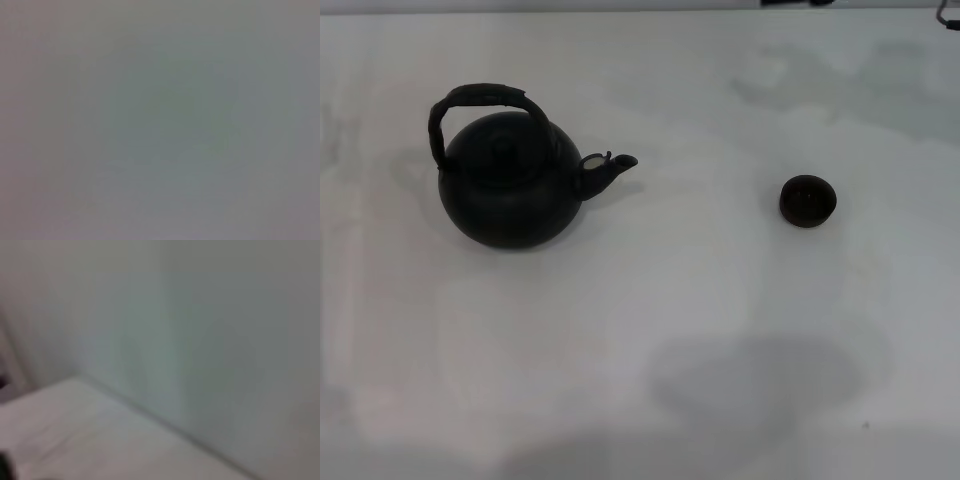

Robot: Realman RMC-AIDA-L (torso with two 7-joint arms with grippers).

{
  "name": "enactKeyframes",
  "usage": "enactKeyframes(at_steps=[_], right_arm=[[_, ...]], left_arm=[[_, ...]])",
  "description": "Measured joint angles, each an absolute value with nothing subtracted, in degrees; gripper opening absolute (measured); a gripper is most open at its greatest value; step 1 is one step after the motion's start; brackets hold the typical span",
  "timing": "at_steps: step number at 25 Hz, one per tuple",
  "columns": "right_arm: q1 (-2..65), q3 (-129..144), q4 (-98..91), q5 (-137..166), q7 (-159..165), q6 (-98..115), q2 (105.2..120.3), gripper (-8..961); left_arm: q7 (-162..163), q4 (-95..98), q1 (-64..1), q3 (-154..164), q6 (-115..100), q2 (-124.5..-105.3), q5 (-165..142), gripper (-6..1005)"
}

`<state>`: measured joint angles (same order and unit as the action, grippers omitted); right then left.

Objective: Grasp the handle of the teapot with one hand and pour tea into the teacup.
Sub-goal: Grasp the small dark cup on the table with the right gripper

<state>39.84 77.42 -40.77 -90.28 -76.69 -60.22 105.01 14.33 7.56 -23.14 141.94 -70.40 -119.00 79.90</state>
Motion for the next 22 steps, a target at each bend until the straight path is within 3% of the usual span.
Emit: enactKeyframes(at_steps=[3,5,8,9,22], right_arm=[[40.11,77.39,-50.44,-74.43,-65.16,-62.39,106.75,855],[40.63,77.36,-57.09,-62.02,-58.15,-65.12,108.95,855],[42.33,77.35,-63.61,-46.79,-51.59,-70.23,112.98,855],[44.36,78.04,-65.10,-37.73,-48.14,-73.39,115.12,855],[49.93,91.97,-59.40,-30.95,-36.51,-76.49,115.74,855]], left_arm=[[14.33,7.50,-23.21,141.94,-70.39,-119.00,79.91,893],[14.33,7.44,-23.22,141.93,-70.39,-118.99,79.94,893],[14.33,7.52,-23.21,141.94,-70.39,-119.00,79.95,893],[14.33,7.57,-23.21,141.95,-70.39,-119.00,79.94,893],[14.32,7.74,-22.69,141.95,-70.80,-119.05,79.83,893]])
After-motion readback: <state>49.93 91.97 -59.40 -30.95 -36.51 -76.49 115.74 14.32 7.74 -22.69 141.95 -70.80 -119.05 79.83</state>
